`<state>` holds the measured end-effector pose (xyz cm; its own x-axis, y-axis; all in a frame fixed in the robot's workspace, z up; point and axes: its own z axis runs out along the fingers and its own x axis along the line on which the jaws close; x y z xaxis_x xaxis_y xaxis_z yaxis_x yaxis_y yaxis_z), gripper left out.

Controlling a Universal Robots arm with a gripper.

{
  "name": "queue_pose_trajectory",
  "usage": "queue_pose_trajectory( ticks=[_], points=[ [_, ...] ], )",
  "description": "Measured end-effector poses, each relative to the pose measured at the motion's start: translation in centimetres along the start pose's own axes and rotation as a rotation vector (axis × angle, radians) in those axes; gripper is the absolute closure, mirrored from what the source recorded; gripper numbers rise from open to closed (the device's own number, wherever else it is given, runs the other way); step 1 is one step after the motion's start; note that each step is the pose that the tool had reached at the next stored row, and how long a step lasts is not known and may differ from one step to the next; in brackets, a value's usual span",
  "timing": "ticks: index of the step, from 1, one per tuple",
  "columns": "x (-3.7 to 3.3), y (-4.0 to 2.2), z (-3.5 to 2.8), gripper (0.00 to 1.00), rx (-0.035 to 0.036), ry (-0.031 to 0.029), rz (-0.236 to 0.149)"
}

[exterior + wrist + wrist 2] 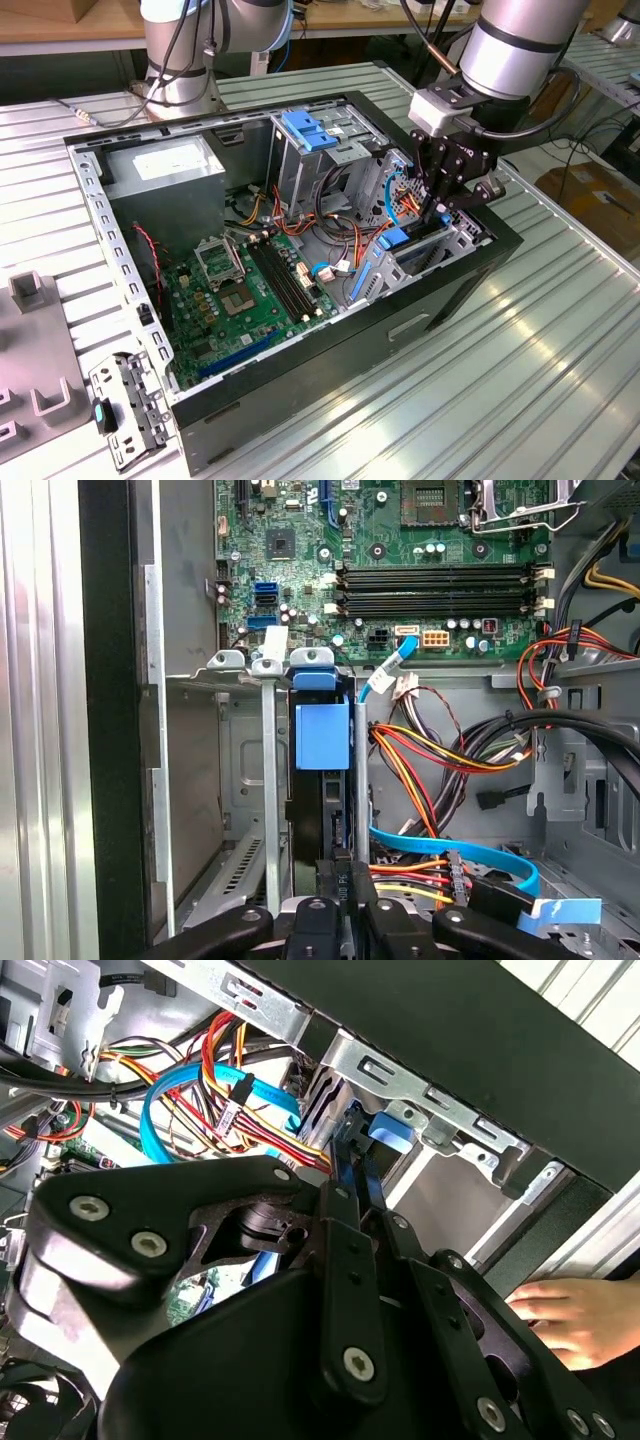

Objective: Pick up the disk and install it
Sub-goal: 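Insert the first disk wire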

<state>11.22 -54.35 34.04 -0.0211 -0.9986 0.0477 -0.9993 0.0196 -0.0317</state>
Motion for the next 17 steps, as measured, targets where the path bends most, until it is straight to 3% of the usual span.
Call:
queue_pose_trajectory(
  ticks=[4,8,11,13,17],
  points=[
    [0.02,-0.01,-0.36,0.76,0.0000,-0.0002,0.000],
    [0.06,-0.03,-1.56,0.76,0.0022,0.0002,0.000],
    [0.06,-0.03,-1.58,0.78,0.0025,0.0000,0.000],
    [0.06,-0.03,-1.59,0.89,0.0025,0.0002,0.000],
    [0.06,-0.03,-1.60,0.89,0.0025,0.0003,0.000]
  ],
)
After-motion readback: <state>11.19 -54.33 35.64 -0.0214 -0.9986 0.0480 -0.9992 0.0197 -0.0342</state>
